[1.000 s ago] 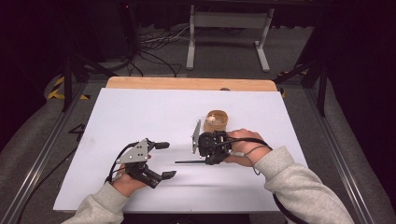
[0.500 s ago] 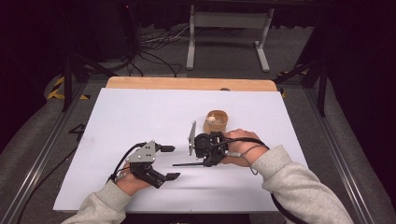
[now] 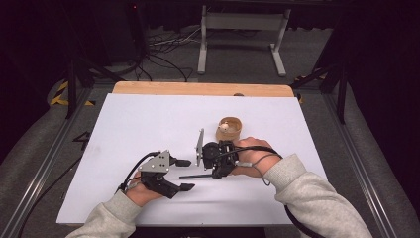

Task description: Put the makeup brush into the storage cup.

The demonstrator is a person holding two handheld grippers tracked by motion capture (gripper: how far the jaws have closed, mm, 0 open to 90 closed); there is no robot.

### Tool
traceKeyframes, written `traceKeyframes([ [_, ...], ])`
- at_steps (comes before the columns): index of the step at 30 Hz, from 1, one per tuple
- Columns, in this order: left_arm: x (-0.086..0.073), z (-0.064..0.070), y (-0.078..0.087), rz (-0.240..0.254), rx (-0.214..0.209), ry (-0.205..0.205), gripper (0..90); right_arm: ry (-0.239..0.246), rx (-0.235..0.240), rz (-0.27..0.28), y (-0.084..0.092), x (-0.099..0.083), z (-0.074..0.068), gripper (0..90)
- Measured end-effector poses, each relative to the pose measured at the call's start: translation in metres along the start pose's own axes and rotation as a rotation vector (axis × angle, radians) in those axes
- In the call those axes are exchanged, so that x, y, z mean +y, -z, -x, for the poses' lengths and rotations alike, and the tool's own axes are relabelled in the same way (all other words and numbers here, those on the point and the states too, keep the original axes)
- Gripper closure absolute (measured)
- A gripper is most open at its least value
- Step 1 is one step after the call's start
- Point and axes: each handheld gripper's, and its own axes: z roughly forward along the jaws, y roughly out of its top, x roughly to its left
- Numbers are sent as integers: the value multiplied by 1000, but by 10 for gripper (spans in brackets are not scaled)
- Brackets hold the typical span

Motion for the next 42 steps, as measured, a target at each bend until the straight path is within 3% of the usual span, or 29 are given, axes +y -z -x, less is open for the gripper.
traceKeyframes([
  [12, 1, 1, -7, -39, -34, -17, 455, -1, 6, 8, -1, 1, -1, 833],
  [19, 2, 2, -8, -64, -19, -43, 578, 0, 12, -2, -4, 2, -1, 833],
  [29, 2, 3, -9, -104, -5, -32, 771, -7, 9, -11, -5, 1, -1, 833],
  [42, 1, 4, -13, -141, -24, -48, 831, 9, 15, -27, -8, 3, 0, 833],
])
